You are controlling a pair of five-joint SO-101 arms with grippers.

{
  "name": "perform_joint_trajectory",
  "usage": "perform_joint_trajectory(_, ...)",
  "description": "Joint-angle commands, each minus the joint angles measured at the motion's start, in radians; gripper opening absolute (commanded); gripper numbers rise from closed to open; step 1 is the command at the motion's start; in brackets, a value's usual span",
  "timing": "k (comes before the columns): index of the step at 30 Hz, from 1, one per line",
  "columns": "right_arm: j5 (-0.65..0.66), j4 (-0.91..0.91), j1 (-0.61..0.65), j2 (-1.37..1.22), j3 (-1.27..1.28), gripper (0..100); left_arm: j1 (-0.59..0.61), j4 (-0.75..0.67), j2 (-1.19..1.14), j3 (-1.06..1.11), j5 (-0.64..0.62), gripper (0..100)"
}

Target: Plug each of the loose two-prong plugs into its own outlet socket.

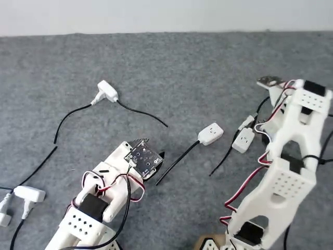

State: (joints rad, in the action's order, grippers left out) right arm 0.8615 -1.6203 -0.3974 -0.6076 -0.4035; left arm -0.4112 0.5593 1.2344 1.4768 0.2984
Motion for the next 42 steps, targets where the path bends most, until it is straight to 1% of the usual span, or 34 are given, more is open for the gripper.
perform_joint_trajectory(1,0.017,0.01,0.022,-0.016,-0.075,29.1,-0.002,-0.026,0.005,-0.002,-0.006,19)
perform_joint_trajectory(4,0.018,0.01,0.027,-0.047,-0.115,33.2,-0.002,-0.026,0.005,-0.002,-0.006,19)
perform_joint_trajectory(7,0.02,0.01,0.045,-0.085,-0.17,33.2,-0.002,-0.026,0.005,-0.002,-0.006,19)
perform_joint_trajectory(11,0.058,0.01,0.064,-0.159,-0.229,33.2,-0.002,-0.026,0.005,-0.002,-0.006,19)
perform_joint_trajectory(19,0.055,0.002,0.076,-0.306,-0.348,32.5,-0.002,-0.026,0.005,-0.002,-0.006,19)
perform_joint_trajectory(21,0.055,0.004,0.073,-0.331,-0.374,28.1,-0.002,-0.026,0.005,-0.002,-0.006,19)
perform_joint_trajectory(25,0.054,0.01,0.071,-0.367,-0.416,12.5,-0.002,-0.026,0.005,-0.002,-0.006,19)
perform_joint_trajectory(26,0.054,0.01,0.074,-0.377,-0.428,10.3,-0.002,-0.026,0.005,-0.002,-0.006,19)
perform_joint_trajectory(31,0.058,0.007,0.074,-0.438,-0.471,10.4,-0.002,-0.026,0.005,-0.002,-0.006,19)
perform_joint_trajectory(35,0.058,0.01,0.073,-0.49,-0.499,0.2,-0.002,-0.026,0.005,-0.002,-0.006,19)
perform_joint_trajectory(37,0.061,0.004,0.071,-0.51,-0.522,1.5,-0.002,-0.026,0.005,-0.002,-0.006,19)
perform_joint_trajectory(42,0.06,0.01,0.071,-0.533,-0.529,0.9,-0.002,-0.026,0.005,-0.002,-0.006,19)
